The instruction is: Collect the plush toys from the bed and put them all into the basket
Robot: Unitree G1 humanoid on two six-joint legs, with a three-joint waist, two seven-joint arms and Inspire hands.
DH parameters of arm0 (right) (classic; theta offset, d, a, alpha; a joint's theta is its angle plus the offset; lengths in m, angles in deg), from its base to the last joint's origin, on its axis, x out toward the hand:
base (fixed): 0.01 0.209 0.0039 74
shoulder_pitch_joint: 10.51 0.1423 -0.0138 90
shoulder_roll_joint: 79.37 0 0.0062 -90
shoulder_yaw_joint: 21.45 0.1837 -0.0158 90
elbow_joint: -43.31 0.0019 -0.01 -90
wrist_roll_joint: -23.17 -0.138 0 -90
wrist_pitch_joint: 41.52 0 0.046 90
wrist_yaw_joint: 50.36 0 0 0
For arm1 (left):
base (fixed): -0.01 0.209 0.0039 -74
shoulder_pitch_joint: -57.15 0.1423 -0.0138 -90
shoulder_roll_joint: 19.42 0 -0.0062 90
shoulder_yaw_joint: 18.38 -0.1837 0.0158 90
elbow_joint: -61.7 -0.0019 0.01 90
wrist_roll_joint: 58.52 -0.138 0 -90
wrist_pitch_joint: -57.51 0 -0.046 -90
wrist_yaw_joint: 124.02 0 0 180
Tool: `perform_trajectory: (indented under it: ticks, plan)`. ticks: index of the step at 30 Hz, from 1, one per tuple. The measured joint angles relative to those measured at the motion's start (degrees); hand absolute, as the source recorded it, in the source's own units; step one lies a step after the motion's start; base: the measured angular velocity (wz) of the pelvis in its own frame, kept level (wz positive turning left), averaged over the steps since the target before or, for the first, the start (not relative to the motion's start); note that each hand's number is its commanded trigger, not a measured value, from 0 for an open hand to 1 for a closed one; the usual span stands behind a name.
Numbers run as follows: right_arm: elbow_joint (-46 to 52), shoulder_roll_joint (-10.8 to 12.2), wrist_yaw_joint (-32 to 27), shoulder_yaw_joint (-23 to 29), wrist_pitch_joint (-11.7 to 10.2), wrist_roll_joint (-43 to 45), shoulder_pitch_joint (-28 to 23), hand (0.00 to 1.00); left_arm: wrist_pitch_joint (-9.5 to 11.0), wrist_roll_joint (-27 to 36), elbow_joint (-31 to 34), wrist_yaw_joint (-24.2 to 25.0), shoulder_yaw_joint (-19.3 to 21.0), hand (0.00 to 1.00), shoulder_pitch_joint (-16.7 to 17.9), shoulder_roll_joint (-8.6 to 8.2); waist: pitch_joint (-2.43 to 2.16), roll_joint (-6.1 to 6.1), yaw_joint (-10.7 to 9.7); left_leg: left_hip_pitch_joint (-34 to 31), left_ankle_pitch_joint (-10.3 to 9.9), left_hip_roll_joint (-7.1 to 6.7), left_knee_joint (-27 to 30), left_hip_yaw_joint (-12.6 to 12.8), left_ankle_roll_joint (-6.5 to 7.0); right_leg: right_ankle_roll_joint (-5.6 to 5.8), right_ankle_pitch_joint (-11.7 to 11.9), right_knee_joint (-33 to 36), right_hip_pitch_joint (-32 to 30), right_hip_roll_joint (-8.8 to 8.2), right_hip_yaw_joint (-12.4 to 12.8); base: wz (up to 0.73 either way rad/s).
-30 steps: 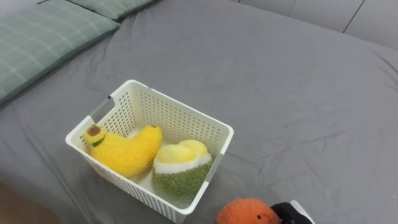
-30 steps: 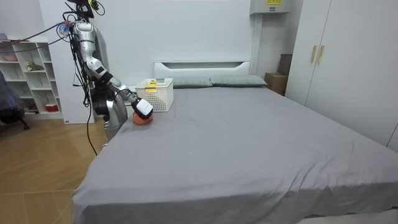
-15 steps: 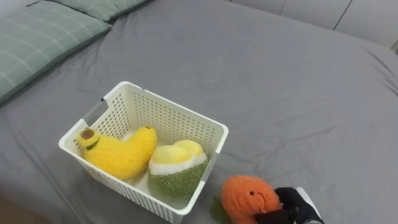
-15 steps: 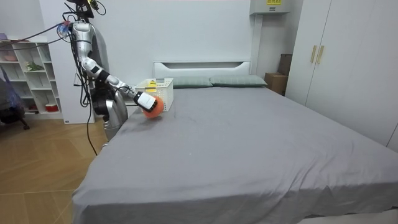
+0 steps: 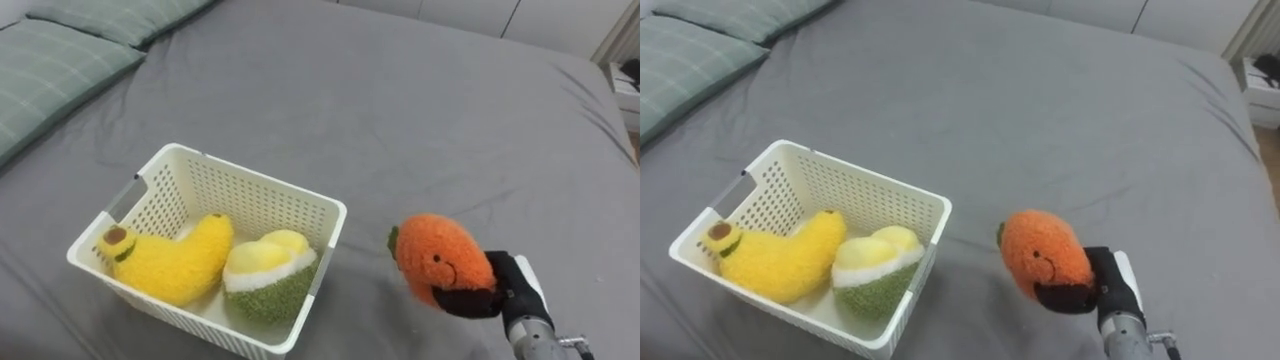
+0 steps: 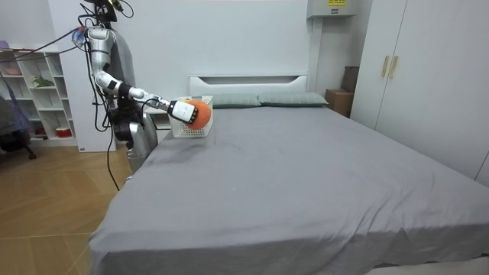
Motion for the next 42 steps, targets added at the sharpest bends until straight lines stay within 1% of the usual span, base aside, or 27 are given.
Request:
perform_trajectory:
  ticks: [5, 7, 10, 13, 17, 19, 21, 23, 25, 26, 28, 30, 33, 35, 36, 37, 38, 40, 41, 42]
  plan:
    - [6.38, -0.22, -0.20, 0.54, -0.02, -1.09, 0.22, 1.00, 0.03, -0.04, 0.01, -0.10, 0.01, 0.00, 0.21, 0.00, 0.03, -0.18, 0.01, 0.03, 0.03, 0.03, -0.29, 0.11, 0.03, 0.00, 0.00, -0.06, 0.04, -0.01, -0.25, 0.00]
    - [6.51, -0.23, -0.48, 0.57, -0.02, -1.15, 0.85, 1.00, 0.03, -0.04, 0.02, -0.16, 0.02, 0.00, 0.24, 0.00, 0.04, -0.26, 0.01, 0.02, 0.03, 0.02, -0.41, 0.14, 0.04, 0.00, 0.00, -0.06, 0.08, -0.04, -0.25, 0.00]
    - [8.17, -0.24, -0.40, 0.57, 0.10, -0.86, 1.48, 1.00, 0.03, -0.10, -0.03, -0.17, 0.13, 0.00, 0.14, 0.00, -0.01, -0.45, 0.58, 0.14, 0.05, 0.04, -0.61, 0.44, 0.07, 0.02, 0.00, -0.07, 0.03, -0.03, 0.09, -0.06]
    - [13.41, -0.30, -0.19, 0.55, 0.13, 0.17, 1.82, 1.00, 0.03, -0.14, 0.17, -0.13, 0.14, 0.00, -0.34, 0.03, 0.08, -0.32, 0.59, 0.16, 0.05, 0.05, -0.64, 0.51, 0.09, 0.03, -0.01, -0.08, 0.11, -0.03, 0.13, -0.02]
    - [19.85, -0.32, 0.08, -0.12, 0.12, 2.20, 3.75, 1.00, 0.02, -0.12, 0.14, 0.41, 0.01, 0.00, -0.93, 0.03, 0.16, -0.44, 0.70, 0.07, 0.04, 0.10, -0.64, 0.42, 0.07, 0.03, -0.01, -0.08, 0.04, 0.01, 0.09, 0.00]
    - [20.77, -0.29, 0.29, -0.96, 0.12, 2.34, 4.66, 1.00, -0.01, -0.12, -0.07, 0.53, -0.11, 0.00, -0.90, 0.07, 0.23, -0.77, 0.78, 0.11, 0.04, 0.10, -0.66, 0.40, 0.06, 0.03, -0.01, -0.08, 0.11, 0.01, 0.00, 0.00]
    - [22.35, -0.28, 1.20, -1.34, 0.90, 3.08, 5.08, 1.00, -0.03, -0.13, -0.04, 0.91, -0.36, 0.00, -1.23, 0.05, 0.33, -1.06, 0.97, 0.00, 0.04, 0.08, -0.65, 0.38, 0.07, 0.03, -0.01, -0.05, 0.01, -0.02, -0.05, 0.00]
    - [25.55, -0.31, 1.54, -2.37, 1.75, 5.76, 5.71, 1.00, -0.08, -0.16, -0.09, 1.60, -0.38, 0.00, -1.29, 0.04, 0.25, -1.22, 1.81, -0.47, 0.04, 0.05, -0.66, 0.40, 0.09, 0.04, -0.01, 0.05, -0.83, -0.05, 0.07, -0.05]
    - [27.13, -0.28, 2.14, -3.41, 1.85, 8.67, 6.71, 1.00, -0.08, -0.16, -0.65, 1.63, -0.38, 0.00, -1.53, 0.04, 0.25, -1.22, 2.27, -0.63, 0.06, 0.05, -0.70, 0.49, 0.11, 0.04, 0.00, 0.01, -1.00, -0.02, 0.27, -0.05]
    - [27.39, -0.32, 2.53, -4.23, 2.00, 9.32, 7.78, 1.00, -0.05, -0.10, -1.73, 1.61, -0.43, 0.00, -1.76, 0.14, 0.22, -1.27, 2.67, -0.49, 0.07, 0.07, -0.77, 0.51, 0.12, 0.03, 0.00, 0.01, -0.95, 0.02, 0.40, 0.00]
    - [27.39, -0.31, 2.82, -6.12, 2.41, 9.34, 9.88, 1.00, -0.10, -0.11, -3.79, 1.59, -0.59, 0.00, -2.48, 0.28, 0.22, -1.27, 2.81, -0.31, 0.09, 0.08, -0.64, 0.47, 0.10, 0.03, -0.01, -0.09, -0.78, 0.06, 0.58, 0.00]
    - [27.71, -0.29, 3.43, -7.83, 2.43, 9.35, 11.50, 1.00, -0.14, -0.16, -4.74, 1.53, -1.25, 0.00, -2.64, 0.25, 0.17, -1.37, 3.02, -0.29, 0.09, 0.09, -0.69, 0.45, 0.10, 0.03, -0.01, -0.15, -0.78, 0.06, 0.27, 0.00]
    - [29.01, -0.07, 4.33, -8.96, 2.49, 9.25, 12.55, 1.00, -0.17, -0.18, -5.07, 1.52, -1.45, 0.00, -3.01, 0.20, 0.21, -1.41, 4.27, -0.38, 0.08, 0.07, -0.72, 0.17, 0.10, 0.03, 0.00, -0.14, -0.78, 0.06, -0.05, 0.04]
    - [30.22, -0.04, 4.73, -10.60, 2.85, 9.41, 13.44, 1.00, -0.46, -0.19, -5.07, 1.39, -1.40, 0.00, -3.26, 0.21, 0.25, -1.60, 5.50, -0.47, 0.08, 0.07, -0.90, 0.14, 0.10, 0.03, -0.01, -0.13, -0.96, 0.08, 0.07, 0.00]
    - [30.71, -0.05, 4.95, -10.91, 3.13, 9.56, 13.62, 1.00, -0.68, -0.19, -5.07, 1.38, -1.39, 0.00, -3.45, 0.22, 0.24, -1.64, 5.60, -0.57, 0.08, 0.07, -0.89, 0.14, 0.10, 0.03, -0.01, -0.12, -1.04, 0.08, 0.08, 0.00]
    - [31.23, -0.03, 5.33, -11.75, 3.49, 9.70, 14.22, 1.00, -1.12, -0.19, -5.08, 1.31, -1.31, 0.00, -3.44, 0.22, 0.17, -1.77, 5.91, -0.98, 0.08, 0.06, -0.89, 0.05, 0.10, 0.03, 0.00, -0.12, -1.17, 0.08, -0.04, 0.00]
    - [31.26, 0.05, 5.71, -12.39, 3.64, 9.55, 14.93, 1.00, -1.31, -0.19, -5.07, 1.29, -1.11, 0.00, -3.52, 0.24, 0.07, -1.93, 6.62, -0.98, 0.08, 0.06, -0.74, 0.04, 0.10, 0.03, 0.00, -0.10, -1.41, 0.07, -0.06, 0.00]
    - [31.24, 0.12, 5.83, -12.92, 3.87, 9.54, 15.36, 1.00, -1.34, -0.70, -4.80, 1.30, -0.92, 0.00, -3.70, 0.31, 0.15, -2.23, 7.78, -1.03, 0.08, 0.06, -0.65, -0.03, 0.10, 0.03, 0.00, -0.10, -1.38, 0.06, -0.19, 0.00]
    - [31.24, 0.15, 5.86, -13.65, 4.28, 9.54, 15.80, 1.00, -1.34, -0.67, -4.73, 1.29, -0.95, 0.00, -3.69, 0.47, 0.28, -2.44, 8.42, -1.03, 0.08, 0.06, -0.61, -0.11, 0.10, 0.03, 0.00, -0.08, -1.35, 0.07, -0.22, 0.04]
    - [31.20, 0.16, 5.91, -14.13, 4.50, 9.54, 16.07, 1.00, -1.37, -0.67, -4.73, 1.29, -0.96, 0.00, -3.71, 0.54, 0.32, -2.51, 8.59, -1.04, 0.08, 0.06, -0.58, -0.18, 0.10, 0.02, 0.00, -0.08, -1.34, 0.07, -0.27, 0.06]
